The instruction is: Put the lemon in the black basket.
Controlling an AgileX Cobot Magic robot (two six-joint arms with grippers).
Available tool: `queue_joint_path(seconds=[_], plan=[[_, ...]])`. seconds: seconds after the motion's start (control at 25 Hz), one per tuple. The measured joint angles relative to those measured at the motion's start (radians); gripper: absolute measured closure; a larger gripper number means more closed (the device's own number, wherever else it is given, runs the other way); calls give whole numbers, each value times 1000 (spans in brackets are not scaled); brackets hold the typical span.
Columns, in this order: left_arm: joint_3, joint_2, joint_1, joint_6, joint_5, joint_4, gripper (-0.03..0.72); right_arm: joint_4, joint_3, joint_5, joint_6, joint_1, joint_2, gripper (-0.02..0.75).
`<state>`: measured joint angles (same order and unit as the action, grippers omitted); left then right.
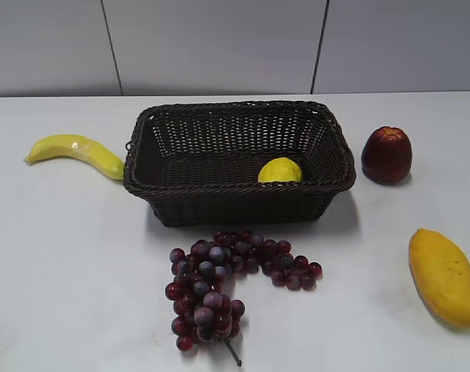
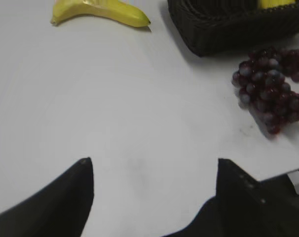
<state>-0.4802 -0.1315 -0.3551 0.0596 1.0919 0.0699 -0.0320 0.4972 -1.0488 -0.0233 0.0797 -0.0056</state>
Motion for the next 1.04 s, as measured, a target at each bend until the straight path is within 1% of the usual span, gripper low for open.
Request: queue_joint_path(seconds=[0.08,0.16,0.2,0.28,0.4,0.56,1.04], plan=[[0,39,57,0,0,0,100,0,0,0,0,0,0,183],[0,74,130,0,0,0,100,0,0,0,0,0,0,183],[0,92,178,0,0,1,100,0,0,0,0,0,0,183],[0,122,247,0,0,1,100,0,0,0,0,0,0,183],[0,134,320,0,1,1,100,0,0,0,0,0,0,183],[0,136,342,0,1,4,102,0,0,0,0,0,0,183],[0,136,343,0,1,4,103,0,0,0,0,0,0,183]])
